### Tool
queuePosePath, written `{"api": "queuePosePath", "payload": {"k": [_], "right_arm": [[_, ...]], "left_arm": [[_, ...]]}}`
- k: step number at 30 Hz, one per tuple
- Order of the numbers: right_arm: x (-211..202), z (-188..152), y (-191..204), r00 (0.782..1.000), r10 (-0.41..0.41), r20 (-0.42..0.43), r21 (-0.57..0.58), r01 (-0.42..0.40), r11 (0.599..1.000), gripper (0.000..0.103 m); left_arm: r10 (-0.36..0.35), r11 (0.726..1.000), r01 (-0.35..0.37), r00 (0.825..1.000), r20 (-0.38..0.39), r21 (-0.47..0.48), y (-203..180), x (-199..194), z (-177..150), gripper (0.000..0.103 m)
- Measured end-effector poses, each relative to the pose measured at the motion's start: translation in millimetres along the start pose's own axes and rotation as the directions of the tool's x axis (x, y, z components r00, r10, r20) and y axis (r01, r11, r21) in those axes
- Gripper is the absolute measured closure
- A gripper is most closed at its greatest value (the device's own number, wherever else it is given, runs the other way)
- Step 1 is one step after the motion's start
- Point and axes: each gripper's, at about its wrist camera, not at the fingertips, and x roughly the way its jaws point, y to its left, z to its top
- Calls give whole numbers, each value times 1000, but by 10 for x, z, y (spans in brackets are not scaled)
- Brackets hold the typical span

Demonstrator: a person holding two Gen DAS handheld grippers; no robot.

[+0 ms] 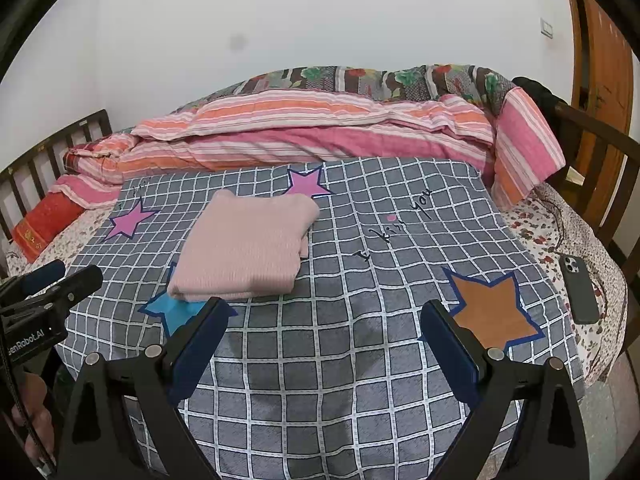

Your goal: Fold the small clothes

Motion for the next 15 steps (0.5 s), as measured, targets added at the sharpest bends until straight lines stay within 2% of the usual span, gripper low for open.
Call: {"api": "queuePosePath", "payload": {"k": [15], "right_arm": [[6,21,0,1000,11,-5,3,-11,1000,7]], "left_arm": [[2,1000,-2,1000,4,1,19,-15,11,22]]}}
